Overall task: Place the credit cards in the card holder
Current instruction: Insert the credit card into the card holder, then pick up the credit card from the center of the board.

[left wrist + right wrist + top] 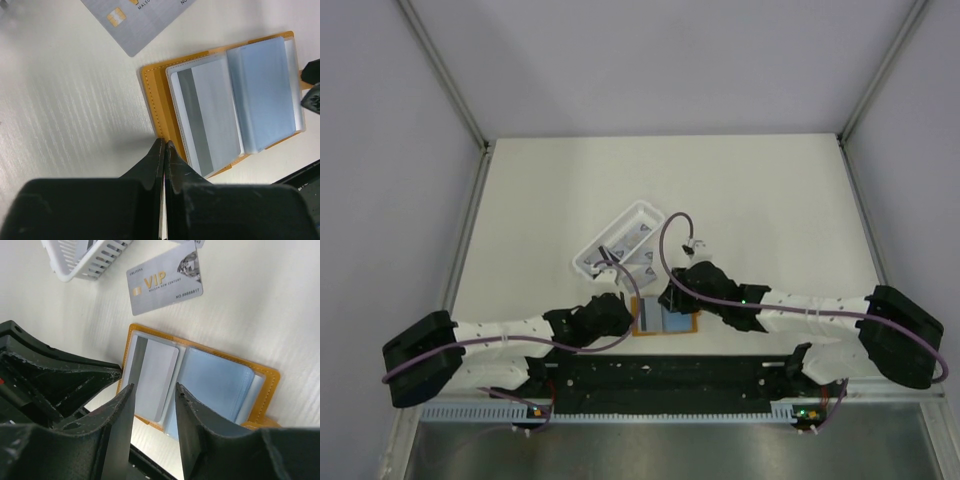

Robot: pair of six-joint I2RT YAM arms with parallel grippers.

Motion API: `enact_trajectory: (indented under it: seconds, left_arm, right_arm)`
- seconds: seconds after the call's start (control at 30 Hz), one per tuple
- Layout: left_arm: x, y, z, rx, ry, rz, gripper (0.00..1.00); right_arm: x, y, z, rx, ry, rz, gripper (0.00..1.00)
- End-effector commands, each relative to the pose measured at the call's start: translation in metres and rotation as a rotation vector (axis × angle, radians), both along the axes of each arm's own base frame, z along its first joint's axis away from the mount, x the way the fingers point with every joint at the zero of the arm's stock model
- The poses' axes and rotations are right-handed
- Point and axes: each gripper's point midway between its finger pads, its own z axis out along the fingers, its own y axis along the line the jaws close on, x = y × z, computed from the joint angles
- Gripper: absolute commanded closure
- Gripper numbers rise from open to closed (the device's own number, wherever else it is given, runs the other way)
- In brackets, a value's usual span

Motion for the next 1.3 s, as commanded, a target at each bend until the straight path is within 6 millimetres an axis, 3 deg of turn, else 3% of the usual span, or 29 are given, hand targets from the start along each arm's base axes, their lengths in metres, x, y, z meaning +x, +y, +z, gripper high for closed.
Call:
enact_trajectory:
  seconds: [0.0, 0.17, 0.37, 0.57, 0.77, 1.03, 1.27]
  left_arm:
    - [-0.001, -0.013, 0.000, -0.020, 0.007, -0.044, 1.00]
    - [0.000, -0.030, 0.001, -0.042, 0.017, -0.073, 1.00]
    - [0.007, -0.034, 0.020, -0.057, -0.021, -0.062, 1.00]
    - [0.008, 0.002, 0.033, -0.050, -0.056, 0.039, 0.97]
    - [0.013, 0.035, 0.039, -0.073, -0.085, 0.145, 0.89]
    - [0.023, 0.057, 0.026, -0.047, -0.067, 0.237, 0.90]
    - [0.042, 0.069, 0.020, -0.048, -0.082, 0.329, 0.91]
  right_arm:
    - [0.015, -0.015, 0.019, -0.049, -0.085, -0.042, 0.61]
    - [0.030, -0.024, 0.019, -0.034, -0.073, -0.057, 0.61]
    - [0.061, -0.022, 0.019, -0.027, -0.072, -0.017, 0.61]
    - [0.090, 0.006, 0.010, -0.089, -0.085, 0.050, 0.60]
    - [0.105, 0.032, -0.011, -0.111, -0.044, 0.105, 0.58]
    - [0.114, 0.048, -0.026, -0.133, -0.017, 0.138, 0.58]
    - [0.114, 0.050, -0.042, -0.161, 0.010, 0.159, 0.58]
